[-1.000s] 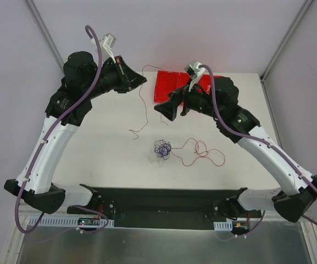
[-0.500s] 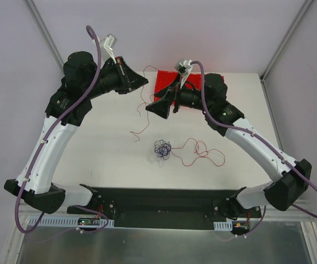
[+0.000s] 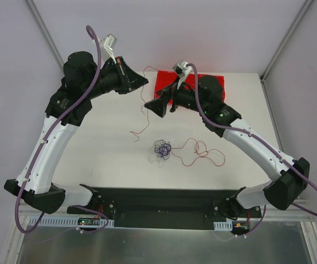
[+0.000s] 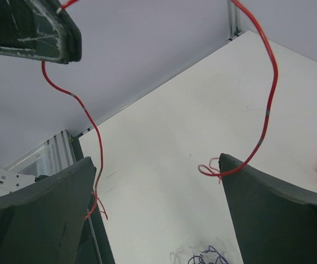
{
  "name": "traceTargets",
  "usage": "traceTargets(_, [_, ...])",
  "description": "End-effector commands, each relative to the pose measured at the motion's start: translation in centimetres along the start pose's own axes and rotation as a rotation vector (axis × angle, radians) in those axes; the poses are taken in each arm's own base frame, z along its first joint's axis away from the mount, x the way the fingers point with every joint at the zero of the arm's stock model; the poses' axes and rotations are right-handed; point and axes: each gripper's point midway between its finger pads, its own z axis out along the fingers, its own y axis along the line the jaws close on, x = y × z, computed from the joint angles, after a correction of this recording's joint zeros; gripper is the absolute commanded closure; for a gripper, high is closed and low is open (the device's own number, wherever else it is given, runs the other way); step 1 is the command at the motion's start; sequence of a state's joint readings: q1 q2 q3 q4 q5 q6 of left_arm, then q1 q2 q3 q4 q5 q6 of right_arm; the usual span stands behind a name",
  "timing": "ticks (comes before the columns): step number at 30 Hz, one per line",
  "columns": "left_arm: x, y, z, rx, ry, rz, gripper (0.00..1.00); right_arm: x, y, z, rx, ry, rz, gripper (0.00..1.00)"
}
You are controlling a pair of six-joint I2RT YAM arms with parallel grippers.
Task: Untangle the cables
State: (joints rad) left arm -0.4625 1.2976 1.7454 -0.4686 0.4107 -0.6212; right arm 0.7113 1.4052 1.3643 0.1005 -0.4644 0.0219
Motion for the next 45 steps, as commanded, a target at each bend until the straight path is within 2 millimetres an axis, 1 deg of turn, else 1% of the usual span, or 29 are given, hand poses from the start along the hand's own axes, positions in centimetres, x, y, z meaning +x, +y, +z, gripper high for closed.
traceTargets(1, [-1.3, -1.2, -0.8, 0.037, -0.044, 0.016, 1.0, -2.4, -0.1, -1.1, 0.04, -0.083, -0.111, 0.03])
traceTargets(6, [-1.2, -1.1, -0.7, 0.037, -0.04, 0.013, 1.0, -2.9, 0.6, -0.7, -0.002, -0.115, -0.101, 0.03])
traceTargets(9, [-1.2, -0.9, -0.5, 0.031, -0.042, 0.013, 1.0, -3.1, 1.9, -0.7, -0.059, -0.125, -0.095, 0.01])
traceTargets(11, [-1.4, -0.9, -0.4, 0.028, -0.048, 0.019, 1.0, -2.7, 2.7, -0.9, -0.087, -0.119, -0.057, 0.01])
traceTargets(13, [-1.4, -0.5, -0.3, 0.012, -0.053, 0.019, 1.0, -2.7, 3.5, -1.1, -0.099, -0.122, -0.03, 0.01])
traceTargets(16, [-1.6, 0.0, -0.2, -0.011, -0.066, 0.015, 1.0, -2.5, 3.5, -0.9, -0.034, -0.111, 0.002, 0.01])
traceTargets(19, [-1.7, 0.4, -0.1, -0.03, -0.076, 0.01, 1.0, -1.9, 2.6, -0.4, 0.082, -0.088, 0.027, 0.01])
traceTargets(20, [-1.8, 0.5, -0.1, -0.034, -0.081, 0.009, 1.0, -2.0, 2.7, -0.3, 0.101, -0.085, 0.033, 0.03])
traceTargets(22, [-2.0, 0.6, -0.1, -0.041, -0.089, 0.005, 1.0, -1.9, 2.5, 0.2, 0.149, -0.084, 0.046, 0.04])
traceTargets(25, [-2.0, 0.6, -0.2, -0.045, -0.092, 0.0, 1.0, -1.7, 2.6, 1.2, 0.166, -0.089, 0.054, 0.07])
traceTargets(29, [-1.9, 0.6, -0.2, -0.045, -0.09, 0.003, 1.0, -1.8, 3.4, 2.1, 0.137, -0.104, 0.039, 0.1])
traceTargets(34, [-1.8, 0.7, -0.4, -0.048, -0.091, 0.004, 1.0, -1.9, 3.7, 2.3, 0.151, -0.104, 0.035, 0.2])
traceTargets(36, [-1.7, 0.8, -0.3, -0.051, -0.089, 0.001, 1.0, -1.9, 3.8, 2.3, 0.159, -0.106, 0.02, 0.26])
traceTargets(38, [-1.6, 0.9, -0.3, -0.051, -0.086, -0.002, 1.0, -1.9, 4.0, 2.5, 0.151, -0.103, 0.017, 0.39])
traceTargets(42, [-1.5, 1.1, -0.4, -0.059, -0.09, 0.01, 1.0, -2.1, 4.2, 2.5, 0.138, -0.107, 0.004, 0.71])
traceTargets(44, [-1.6, 1.6, -0.6, -0.083, -0.104, 0.022, 1.0, -2.3, 4.0, 2.3, 0.15, -0.113, -0.008, 0.89])
traceTargets(45, [-1.6, 1.8, -0.7, -0.093, -0.111, 0.029, 1.0, -2.3, 3.7, 2.2, 0.162, -0.113, -0.012, 0.97])
